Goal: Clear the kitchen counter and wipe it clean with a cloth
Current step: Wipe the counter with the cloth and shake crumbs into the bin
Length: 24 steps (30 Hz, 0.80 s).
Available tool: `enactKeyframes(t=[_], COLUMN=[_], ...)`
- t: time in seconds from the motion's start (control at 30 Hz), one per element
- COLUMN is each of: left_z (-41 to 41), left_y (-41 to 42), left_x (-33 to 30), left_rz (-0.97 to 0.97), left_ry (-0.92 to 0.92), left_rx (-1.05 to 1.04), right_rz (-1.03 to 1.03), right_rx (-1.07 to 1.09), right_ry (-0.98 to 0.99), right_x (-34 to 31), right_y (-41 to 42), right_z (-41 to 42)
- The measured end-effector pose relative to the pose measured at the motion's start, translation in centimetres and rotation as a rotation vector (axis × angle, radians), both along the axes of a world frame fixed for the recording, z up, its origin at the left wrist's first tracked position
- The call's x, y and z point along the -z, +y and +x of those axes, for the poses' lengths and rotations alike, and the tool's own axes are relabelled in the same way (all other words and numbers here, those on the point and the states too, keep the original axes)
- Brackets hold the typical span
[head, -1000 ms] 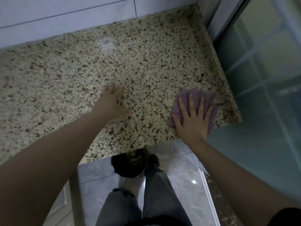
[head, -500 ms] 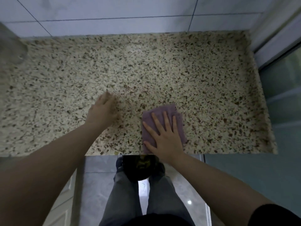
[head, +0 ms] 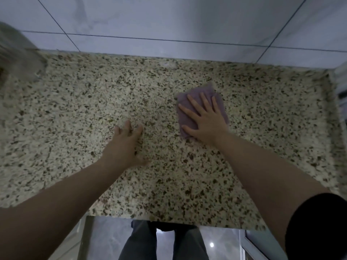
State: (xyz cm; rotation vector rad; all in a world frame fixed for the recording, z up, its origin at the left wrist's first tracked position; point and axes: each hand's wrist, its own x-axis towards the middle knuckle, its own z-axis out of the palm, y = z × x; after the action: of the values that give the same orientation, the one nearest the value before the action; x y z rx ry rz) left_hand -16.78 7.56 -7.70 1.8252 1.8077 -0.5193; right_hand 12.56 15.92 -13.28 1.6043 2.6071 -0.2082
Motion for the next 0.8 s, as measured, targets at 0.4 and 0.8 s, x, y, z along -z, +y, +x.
enactKeyframes(t=[0.4, 0.8], left_z=[0.2, -0.5], left_y=[-0.2, 0.3], left_x=[-0.6, -1.1], left_rz=[0.005, 0.055], left_ry=[-0.016, 0.008], left_rx=[0.018, 0.020], right_rz=[0.014, 0.061], right_rx=[0.042, -0.180], right_ry=[0.012, 0.105], right_x=[0.0, 0.6], right_y=[8.7, -11.3], right_z=[-2.0, -5.8])
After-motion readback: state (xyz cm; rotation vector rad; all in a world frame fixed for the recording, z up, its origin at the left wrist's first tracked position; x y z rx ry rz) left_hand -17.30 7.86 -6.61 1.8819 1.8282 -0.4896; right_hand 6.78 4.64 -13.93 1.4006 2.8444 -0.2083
